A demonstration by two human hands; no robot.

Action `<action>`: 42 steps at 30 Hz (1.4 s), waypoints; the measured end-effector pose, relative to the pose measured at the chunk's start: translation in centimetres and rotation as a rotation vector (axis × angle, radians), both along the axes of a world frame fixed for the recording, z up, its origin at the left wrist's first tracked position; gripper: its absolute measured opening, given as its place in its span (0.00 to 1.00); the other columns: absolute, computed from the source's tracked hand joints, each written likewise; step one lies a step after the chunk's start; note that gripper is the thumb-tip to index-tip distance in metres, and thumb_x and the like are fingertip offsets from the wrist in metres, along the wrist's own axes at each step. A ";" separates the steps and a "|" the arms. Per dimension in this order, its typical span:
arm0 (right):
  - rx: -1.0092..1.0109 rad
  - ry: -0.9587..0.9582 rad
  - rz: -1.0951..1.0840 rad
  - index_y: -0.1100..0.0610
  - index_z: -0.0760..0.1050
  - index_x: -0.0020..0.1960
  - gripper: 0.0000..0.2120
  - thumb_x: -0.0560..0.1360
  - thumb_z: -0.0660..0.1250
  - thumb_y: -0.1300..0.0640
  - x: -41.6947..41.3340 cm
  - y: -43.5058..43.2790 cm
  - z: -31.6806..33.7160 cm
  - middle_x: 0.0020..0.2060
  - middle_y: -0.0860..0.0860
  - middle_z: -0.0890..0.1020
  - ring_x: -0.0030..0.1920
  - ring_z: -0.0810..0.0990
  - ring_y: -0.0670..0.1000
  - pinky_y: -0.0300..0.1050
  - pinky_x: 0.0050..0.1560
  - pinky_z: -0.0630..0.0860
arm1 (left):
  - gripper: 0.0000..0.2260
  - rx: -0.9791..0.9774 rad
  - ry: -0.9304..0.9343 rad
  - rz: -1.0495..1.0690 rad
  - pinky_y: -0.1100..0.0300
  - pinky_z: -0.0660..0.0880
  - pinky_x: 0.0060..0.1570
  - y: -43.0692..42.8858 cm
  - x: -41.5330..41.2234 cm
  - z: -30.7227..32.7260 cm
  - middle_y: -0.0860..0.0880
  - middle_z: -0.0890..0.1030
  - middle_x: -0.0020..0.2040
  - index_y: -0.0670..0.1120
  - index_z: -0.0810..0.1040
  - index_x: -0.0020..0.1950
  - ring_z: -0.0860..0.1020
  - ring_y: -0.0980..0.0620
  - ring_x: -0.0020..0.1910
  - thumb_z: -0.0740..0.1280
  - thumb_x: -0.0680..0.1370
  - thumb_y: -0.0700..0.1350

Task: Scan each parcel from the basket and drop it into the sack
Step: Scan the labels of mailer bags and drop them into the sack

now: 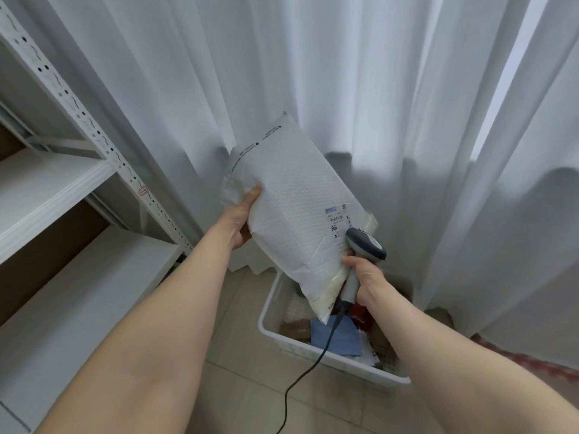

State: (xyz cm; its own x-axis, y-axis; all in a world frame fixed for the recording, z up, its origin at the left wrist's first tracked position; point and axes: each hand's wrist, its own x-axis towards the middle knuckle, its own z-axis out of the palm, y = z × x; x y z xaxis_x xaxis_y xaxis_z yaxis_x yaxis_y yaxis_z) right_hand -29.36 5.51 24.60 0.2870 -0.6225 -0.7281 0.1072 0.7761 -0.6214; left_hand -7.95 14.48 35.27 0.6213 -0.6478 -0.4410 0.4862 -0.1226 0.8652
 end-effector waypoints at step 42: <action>-0.126 -0.114 0.291 0.59 0.75 0.46 0.03 0.74 0.66 0.59 -5.0 -5.0 12.2 0.34 0.56 0.82 0.33 0.81 0.50 0.38 0.31 0.75 | 0.07 0.188 -0.180 0.410 0.60 0.71 0.33 -1.2 -8.5 -3.3 0.48 0.73 0.37 0.43 0.70 0.43 0.72 0.51 0.34 0.62 0.74 0.31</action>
State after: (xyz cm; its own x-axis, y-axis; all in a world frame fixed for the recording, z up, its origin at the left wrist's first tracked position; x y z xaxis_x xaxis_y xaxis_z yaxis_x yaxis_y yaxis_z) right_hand -34.31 0.52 36.84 0.5412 -0.5857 -0.6034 -0.0333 0.7021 -0.7113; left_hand -16.44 13.28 31.96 0.8855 -0.2534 -0.3894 0.3722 -0.1145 0.9210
